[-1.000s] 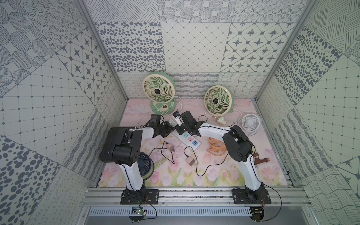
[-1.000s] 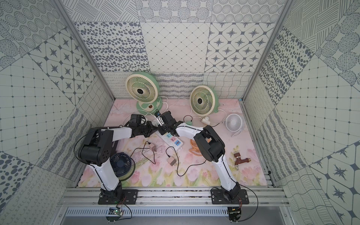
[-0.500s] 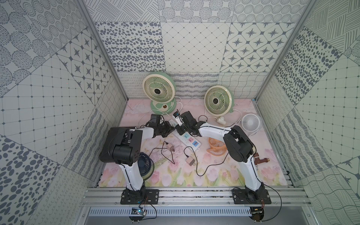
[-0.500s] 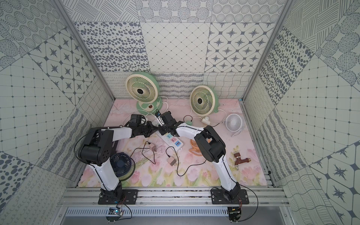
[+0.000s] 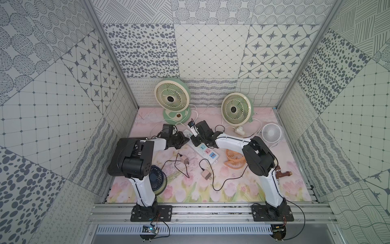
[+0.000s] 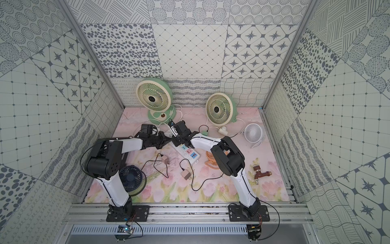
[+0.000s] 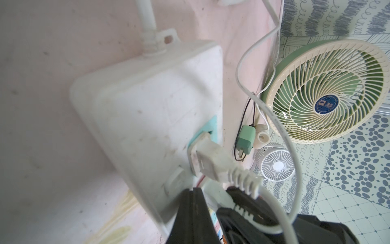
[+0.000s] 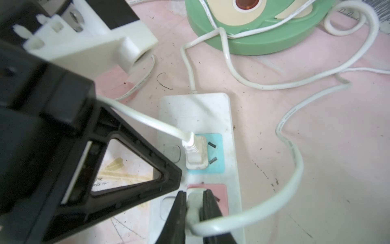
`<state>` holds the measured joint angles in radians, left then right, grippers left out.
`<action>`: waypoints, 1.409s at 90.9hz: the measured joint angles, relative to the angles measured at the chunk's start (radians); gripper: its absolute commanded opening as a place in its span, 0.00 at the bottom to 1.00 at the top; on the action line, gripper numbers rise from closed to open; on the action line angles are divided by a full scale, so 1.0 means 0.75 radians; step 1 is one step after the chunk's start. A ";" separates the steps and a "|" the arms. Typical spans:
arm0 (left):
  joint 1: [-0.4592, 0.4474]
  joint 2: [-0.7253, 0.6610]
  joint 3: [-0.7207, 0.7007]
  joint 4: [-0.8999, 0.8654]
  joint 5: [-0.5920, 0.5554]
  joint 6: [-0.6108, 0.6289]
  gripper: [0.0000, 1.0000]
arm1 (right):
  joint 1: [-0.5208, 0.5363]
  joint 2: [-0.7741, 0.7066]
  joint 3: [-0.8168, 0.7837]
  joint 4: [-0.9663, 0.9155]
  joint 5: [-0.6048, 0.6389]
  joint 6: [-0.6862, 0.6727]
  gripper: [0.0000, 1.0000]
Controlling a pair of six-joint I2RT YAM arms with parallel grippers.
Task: Unplug the desk fan from the power strip
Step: Remove the plug from the socket.
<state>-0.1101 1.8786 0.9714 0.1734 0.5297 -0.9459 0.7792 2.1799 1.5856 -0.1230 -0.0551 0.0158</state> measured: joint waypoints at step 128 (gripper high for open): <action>0.003 -0.047 -0.021 -0.069 -0.026 0.017 0.00 | 0.025 -0.024 -0.015 -0.008 0.015 0.007 0.00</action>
<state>-0.1081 1.8435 0.9554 0.1219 0.5098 -0.9329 0.7982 2.1620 1.5742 -0.1291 -0.0441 0.0212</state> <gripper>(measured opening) 0.047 0.139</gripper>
